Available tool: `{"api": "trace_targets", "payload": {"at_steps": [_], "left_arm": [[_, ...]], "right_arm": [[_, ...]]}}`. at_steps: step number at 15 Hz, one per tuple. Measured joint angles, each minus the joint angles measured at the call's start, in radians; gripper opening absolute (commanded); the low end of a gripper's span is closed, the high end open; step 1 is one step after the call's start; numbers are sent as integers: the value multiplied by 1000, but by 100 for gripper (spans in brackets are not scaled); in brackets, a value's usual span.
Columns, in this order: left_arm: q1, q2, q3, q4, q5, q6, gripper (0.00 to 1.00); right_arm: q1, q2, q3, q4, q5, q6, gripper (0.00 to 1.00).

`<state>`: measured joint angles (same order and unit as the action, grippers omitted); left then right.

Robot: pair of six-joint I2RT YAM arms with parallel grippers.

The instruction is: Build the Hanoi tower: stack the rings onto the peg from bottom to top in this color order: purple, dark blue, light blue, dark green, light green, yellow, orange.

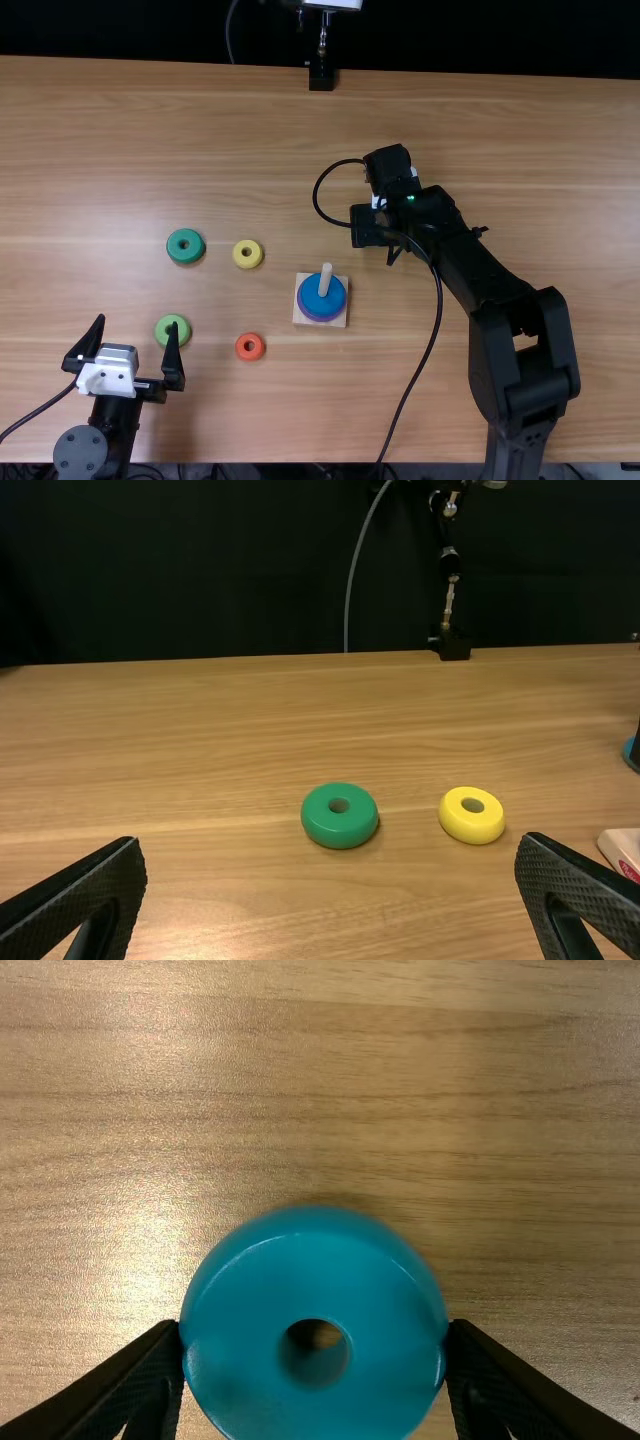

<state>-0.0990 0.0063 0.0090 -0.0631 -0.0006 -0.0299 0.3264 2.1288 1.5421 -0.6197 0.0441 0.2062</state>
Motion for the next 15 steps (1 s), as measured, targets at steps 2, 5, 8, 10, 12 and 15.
{"api": "trace_targets", "payload": {"at_steps": [2, 5, 8, 10, 12, 15], "left_arm": [[0, 0, 0, -1, 1, 0, 100], [0, 0, 0, 0, 1, 0, 100], [0, 0, 0, 0, 1, 0, 100], [0, 0, 0, 0, 0, 0, 100], [0, 0, 0, 0, 0, 0, 100], [0, 0, 0, 0, 1, 0, 100]], "right_arm": [[0, 0, -5, 6, 0, 0, 0], [0, 0, -5, 6, 0, 1, 0], [0, 0, 6, -10, 0, 1, 0], [0, -6, 16, -16, -1, 1, 0], [0, -35, 35, -42, -3, 0, 0], [0, -119, 79, -150, -3, -2, 0]]}}
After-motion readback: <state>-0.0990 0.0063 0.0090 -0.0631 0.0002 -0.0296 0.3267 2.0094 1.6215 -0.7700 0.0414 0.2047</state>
